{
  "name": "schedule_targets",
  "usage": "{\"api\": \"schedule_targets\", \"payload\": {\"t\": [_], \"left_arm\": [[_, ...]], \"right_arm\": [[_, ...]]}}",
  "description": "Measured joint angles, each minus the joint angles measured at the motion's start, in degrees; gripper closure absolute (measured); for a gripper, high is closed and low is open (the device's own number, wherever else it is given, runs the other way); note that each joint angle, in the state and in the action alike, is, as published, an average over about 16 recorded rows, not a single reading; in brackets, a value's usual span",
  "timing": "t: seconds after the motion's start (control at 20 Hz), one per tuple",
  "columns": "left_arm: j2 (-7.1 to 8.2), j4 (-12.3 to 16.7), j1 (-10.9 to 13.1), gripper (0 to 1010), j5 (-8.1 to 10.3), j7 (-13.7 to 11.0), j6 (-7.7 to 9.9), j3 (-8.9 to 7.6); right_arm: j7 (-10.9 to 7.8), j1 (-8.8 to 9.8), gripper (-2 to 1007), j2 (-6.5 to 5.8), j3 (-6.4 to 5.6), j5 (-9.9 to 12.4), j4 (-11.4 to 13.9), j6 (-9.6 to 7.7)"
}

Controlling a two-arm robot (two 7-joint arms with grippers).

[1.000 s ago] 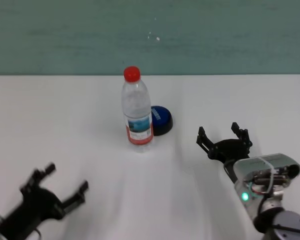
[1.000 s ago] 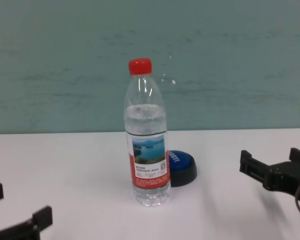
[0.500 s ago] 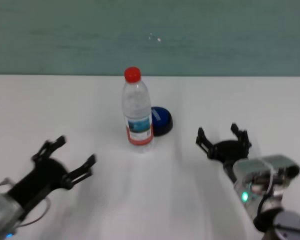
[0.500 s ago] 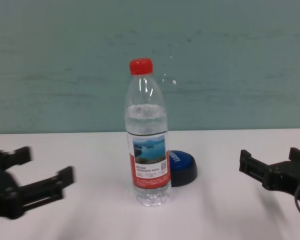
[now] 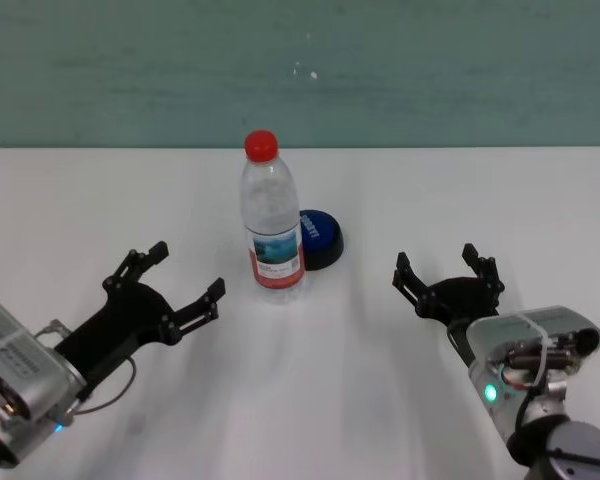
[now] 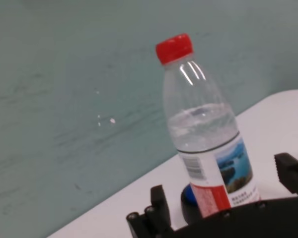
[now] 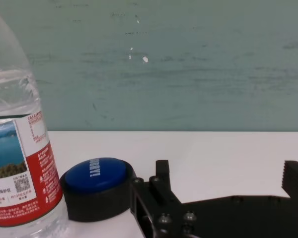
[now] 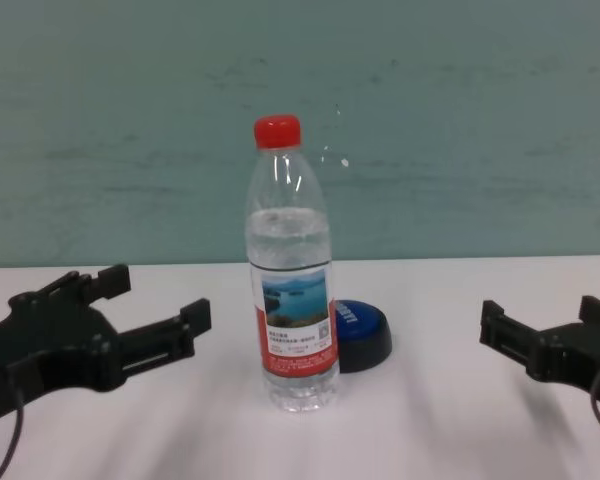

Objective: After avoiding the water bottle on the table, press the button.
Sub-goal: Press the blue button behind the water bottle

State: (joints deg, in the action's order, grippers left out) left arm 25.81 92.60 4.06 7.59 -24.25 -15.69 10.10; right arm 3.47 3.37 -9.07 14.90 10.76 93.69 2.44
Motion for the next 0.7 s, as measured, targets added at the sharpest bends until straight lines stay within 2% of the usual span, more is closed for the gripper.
{"api": "schedule_targets", "payload": {"t": [0.7], "left_arm": [[-2.77,-8.39,-7.53,10,1.75,-0.65,-2.00,3.24]], "right_arm": [[0.00,0.00,1,0.00,0.00,0.00,0.00,0.00]]}}
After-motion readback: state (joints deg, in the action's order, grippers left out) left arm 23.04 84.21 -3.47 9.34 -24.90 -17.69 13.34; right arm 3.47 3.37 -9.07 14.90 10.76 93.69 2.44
